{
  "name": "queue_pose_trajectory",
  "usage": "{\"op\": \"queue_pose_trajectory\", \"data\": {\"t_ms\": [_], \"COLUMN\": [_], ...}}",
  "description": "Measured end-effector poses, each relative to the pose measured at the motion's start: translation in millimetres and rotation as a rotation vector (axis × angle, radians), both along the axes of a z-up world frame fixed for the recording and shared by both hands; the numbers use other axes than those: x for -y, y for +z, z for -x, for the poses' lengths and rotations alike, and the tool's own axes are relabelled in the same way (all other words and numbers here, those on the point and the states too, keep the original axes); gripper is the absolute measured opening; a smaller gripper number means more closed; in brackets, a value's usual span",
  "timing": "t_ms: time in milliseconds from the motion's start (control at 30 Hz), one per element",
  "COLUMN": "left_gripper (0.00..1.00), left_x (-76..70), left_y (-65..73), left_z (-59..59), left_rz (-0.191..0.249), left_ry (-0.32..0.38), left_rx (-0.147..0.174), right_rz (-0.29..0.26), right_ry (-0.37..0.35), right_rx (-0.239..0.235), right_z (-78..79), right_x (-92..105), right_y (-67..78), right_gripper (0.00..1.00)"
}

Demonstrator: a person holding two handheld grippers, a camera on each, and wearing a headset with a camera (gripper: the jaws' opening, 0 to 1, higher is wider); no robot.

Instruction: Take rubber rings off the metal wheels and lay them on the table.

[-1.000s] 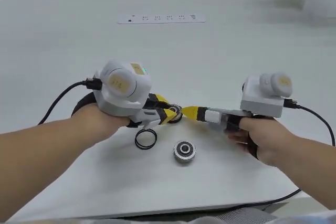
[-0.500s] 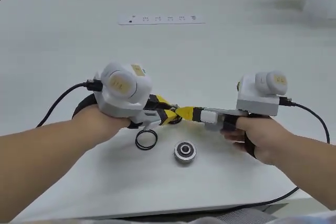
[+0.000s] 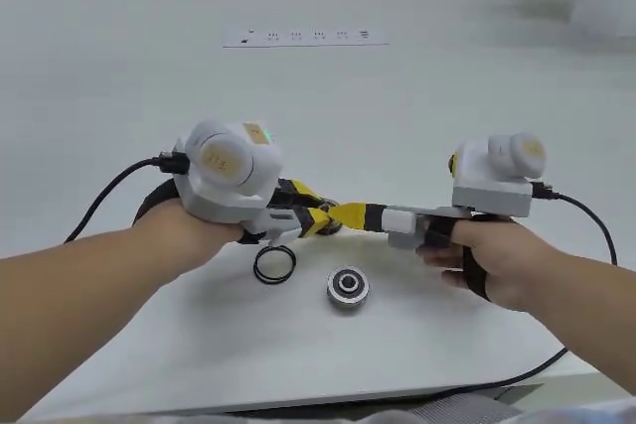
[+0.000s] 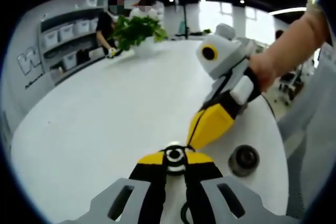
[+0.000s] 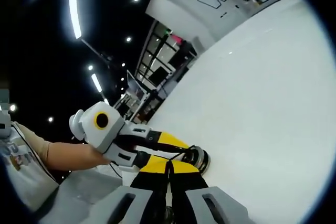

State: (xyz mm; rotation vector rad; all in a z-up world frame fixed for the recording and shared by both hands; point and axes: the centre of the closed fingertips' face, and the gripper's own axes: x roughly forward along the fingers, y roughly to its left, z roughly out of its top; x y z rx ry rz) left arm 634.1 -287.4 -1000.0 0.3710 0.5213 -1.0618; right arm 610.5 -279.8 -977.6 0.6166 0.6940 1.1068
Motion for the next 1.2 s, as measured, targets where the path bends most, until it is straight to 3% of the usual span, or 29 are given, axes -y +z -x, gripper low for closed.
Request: {"op": "queue_pose_trajectory", "data": {"t_ms": [500,867,933,1200], "left_gripper": [0.14,0.18,0.23,0.29], "left_x": [-0.3,-6.1,-7.5,-14.6], "left_y": [0.3,6.2,9.2,24.3], "left_z": [1.1,5.4,8.2,15.6], "left_rz": [-0.008,-0.004,0.007,0.042], "left_ry": [0.011,0.002,0.006,-0.006], "left_rx": [-0.003,-0.021,-0.032,-0.016], "right_rz": [0.087,0.084,0.079,0.072], "right_ry": [-0.075,-0.079,-0.079,-0.069], "right_rx": [0.008,0.010,0.010,0.018], "right_z": [-14.3,-13.9,-13.5,-12.7], "right_x": [7.0,5.1,4.5,3.3], "right_y": [-14.0,-12.7,-11.2,-4.8], "right_gripper": [0.00,0.00,0.00,0.00]}}
